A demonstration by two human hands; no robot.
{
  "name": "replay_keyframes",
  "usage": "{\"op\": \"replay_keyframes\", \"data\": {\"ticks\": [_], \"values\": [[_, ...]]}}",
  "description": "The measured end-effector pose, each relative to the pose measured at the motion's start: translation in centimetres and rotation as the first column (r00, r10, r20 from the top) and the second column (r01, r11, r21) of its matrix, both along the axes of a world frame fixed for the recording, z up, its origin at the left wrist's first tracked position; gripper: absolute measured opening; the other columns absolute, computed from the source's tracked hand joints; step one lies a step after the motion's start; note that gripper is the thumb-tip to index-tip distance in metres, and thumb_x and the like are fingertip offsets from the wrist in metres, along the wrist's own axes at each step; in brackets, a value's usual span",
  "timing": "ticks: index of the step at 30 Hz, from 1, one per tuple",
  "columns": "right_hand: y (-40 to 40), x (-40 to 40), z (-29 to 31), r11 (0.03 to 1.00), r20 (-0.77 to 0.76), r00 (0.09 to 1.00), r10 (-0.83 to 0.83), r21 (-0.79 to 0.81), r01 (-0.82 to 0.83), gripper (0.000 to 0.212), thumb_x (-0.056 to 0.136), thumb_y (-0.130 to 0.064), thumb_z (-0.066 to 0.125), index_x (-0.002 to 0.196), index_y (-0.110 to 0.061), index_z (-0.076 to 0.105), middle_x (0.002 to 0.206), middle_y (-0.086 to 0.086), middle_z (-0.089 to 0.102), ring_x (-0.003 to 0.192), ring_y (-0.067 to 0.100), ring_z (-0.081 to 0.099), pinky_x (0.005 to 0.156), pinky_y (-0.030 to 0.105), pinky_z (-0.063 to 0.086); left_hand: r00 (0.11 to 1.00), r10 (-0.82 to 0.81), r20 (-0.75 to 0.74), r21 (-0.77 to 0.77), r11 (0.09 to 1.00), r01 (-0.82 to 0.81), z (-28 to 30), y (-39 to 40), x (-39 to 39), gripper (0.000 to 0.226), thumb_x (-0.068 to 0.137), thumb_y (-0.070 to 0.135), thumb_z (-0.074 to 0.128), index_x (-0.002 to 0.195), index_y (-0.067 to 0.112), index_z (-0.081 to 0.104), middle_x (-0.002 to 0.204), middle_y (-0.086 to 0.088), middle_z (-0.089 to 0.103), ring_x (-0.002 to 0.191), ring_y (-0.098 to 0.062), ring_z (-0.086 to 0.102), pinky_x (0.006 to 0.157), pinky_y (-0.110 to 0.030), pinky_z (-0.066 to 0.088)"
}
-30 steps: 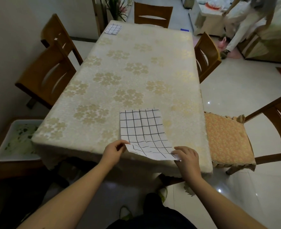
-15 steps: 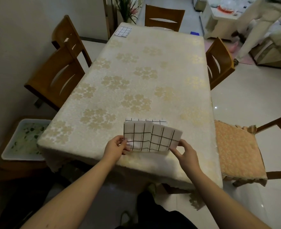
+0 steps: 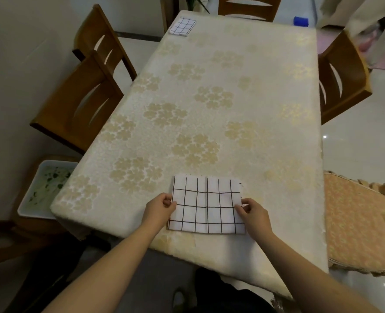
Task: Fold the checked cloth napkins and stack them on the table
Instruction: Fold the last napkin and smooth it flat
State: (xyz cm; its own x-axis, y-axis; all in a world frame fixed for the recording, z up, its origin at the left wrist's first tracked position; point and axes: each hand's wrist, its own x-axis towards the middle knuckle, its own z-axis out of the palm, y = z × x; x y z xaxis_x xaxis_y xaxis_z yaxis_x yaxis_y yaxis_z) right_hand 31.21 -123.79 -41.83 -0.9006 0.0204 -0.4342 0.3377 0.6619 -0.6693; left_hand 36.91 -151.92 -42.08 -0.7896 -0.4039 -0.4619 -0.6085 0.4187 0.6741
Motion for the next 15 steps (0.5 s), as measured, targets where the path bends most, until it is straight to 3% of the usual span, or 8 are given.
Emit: {"op": "replay_keyframes", "data": {"ticks": [5, 15], "values": [[-0.4, 0.0, -0.3, 0.998, 0.002, 1.000, -0.004, 0.062, 0.004, 0.017, 0.094, -0.034, 0.063, 0.104, -0.021, 0.058, 0.082, -0.007, 0.063, 0.070, 0.006, 0.057, 0.057, 0.021, 0.042, 1.000, 0.001, 0.031, -0.075, 0.997, 0.001, -0.9, -0.1, -0.4, 0.012, 0.091, 0.031, 0.064, 0.098, 0.021, 0.064, 0.081, 0.007, 0.063, 0.073, -0.009, 0.059, 0.062, -0.023, 0.047], [-0.2, 0.3, -0.6, 0.988, -0.021, 0.998, -0.060, 0.138, 0.062, 0.016, 0.092, -0.032, 0.064, 0.083, -0.019, 0.060, 0.071, -0.007, 0.063, 0.064, 0.009, 0.057, 0.053, 0.024, 0.040, 0.998, -0.021, 0.055, -0.177, 0.984, 0.030, -1.0, 0.3, -1.2, 0.012, 0.091, 0.033, 0.064, 0.086, 0.022, 0.062, 0.076, 0.006, 0.062, 0.070, -0.009, 0.058, 0.059, -0.022, 0.046]]}}
